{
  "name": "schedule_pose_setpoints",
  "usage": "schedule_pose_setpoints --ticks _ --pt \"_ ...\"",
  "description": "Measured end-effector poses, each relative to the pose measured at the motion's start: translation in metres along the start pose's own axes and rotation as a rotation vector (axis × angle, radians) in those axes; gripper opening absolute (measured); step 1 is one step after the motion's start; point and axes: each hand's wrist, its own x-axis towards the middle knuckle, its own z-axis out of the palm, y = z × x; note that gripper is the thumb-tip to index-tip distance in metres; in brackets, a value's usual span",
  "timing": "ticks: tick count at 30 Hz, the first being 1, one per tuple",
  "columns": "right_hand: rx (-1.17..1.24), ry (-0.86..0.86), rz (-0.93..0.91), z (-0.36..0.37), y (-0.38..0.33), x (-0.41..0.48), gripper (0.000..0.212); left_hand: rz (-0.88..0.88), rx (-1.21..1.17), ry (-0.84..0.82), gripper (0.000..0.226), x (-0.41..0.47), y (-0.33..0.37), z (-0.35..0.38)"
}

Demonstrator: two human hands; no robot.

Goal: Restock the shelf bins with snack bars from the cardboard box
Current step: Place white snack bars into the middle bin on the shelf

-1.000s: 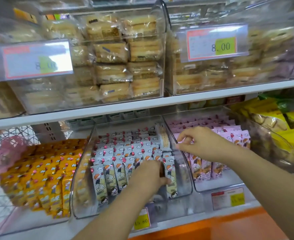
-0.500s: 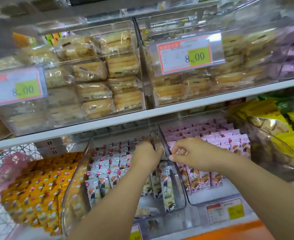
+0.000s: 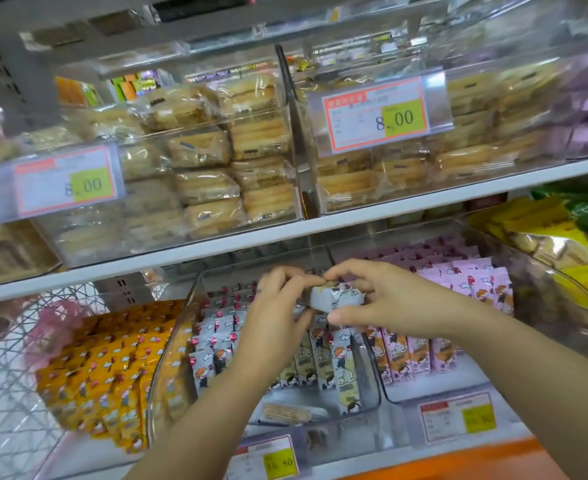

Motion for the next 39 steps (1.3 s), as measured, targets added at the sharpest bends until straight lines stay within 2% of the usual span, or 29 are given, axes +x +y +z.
schedule_pose_setpoints --ticks 3,5,8,10,13,16,18,20,22,24,26,28,30,32,36,39 --pt "-0.016 0.084 -0.068 0.004 -0.005 -0.002 0.032 0.058 0.035 0.117 0.044 -0.005 -0.006 -0.012" --pt "-0.029 0.127 -0.097 0.005 -0.007 -0.001 0.038 0.067 0.032 0.102 0.046 -0.009 -0.007 -0.022" --pt "-0.053 0.156 -0.1 0.008 -0.006 0.001 0.044 -0.191 -0.178 -0.06 0.053 -0.015 -0.004 -0.036" --pt "-0.072 0.145 -0.095 0.01 -0.004 0.001 0.043 -0.339 -0.349 -0.14 0.042 -0.018 -0.003 -0.044" --pt "-0.101 0.114 -0.123 0.016 -0.009 0.0 0.032 -0.325 -0.363 -0.244 0.017 -0.02 -0.004 -0.051" --pt "-0.19 0.091 -0.173 0.022 -0.018 -0.001 0.012 -0.349 -0.428 -0.34 0.018 -0.02 -0.006 -0.049" --pt "-0.252 0.112 -0.199 0.026 -0.022 -0.002 0.011 -0.354 -0.45 -0.384 0.022 -0.02 -0.006 -0.045" --pt "-0.249 0.132 -0.184 0.028 -0.022 -0.001 0.014 -0.431 -0.544 -0.42 0.027 -0.021 -0.008 -0.04" --pt "-0.213 0.153 -0.149 0.028 -0.02 0.0 0.016 -0.583 -0.702 -0.397 0.03 -0.022 -0.007 -0.038" --pt "-0.199 0.153 -0.113 0.027 -0.016 0.001 0.019 -0.718 -0.899 -0.263 0.037 -0.022 -0.008 -0.038" --pt "-0.221 0.152 -0.077 0.024 -0.011 0.001 0.024 -0.769 -1.007 -0.123 0.047 -0.024 -0.016 -0.04" --pt "-0.27 0.169 -0.034 0.017 -0.004 0.002 0.034 -0.709 -0.787 -0.104 0.05 -0.024 -0.025 -0.045" --pt "-0.303 0.18 0.016 0.011 0.002 0.001 0.041 -0.588 -0.441 -0.234 0.048 -0.023 -0.025 -0.048" --pt "-0.327 0.167 0.056 0.008 0.006 0.0 0.04 -0.481 -0.196 -0.365 0.048 -0.021 -0.02 -0.04" --pt "-0.395 0.102 0.046 0.013 0.007 0.001 0.033 -0.394 0.008 -0.562 0.051 -0.018 -0.007 -0.008" --pt "-0.422 0.111 0.033 0.014 0.009 0.003 0.032 -0.337 0.042 -0.61 0.064 -0.021 -0.001 0.015"
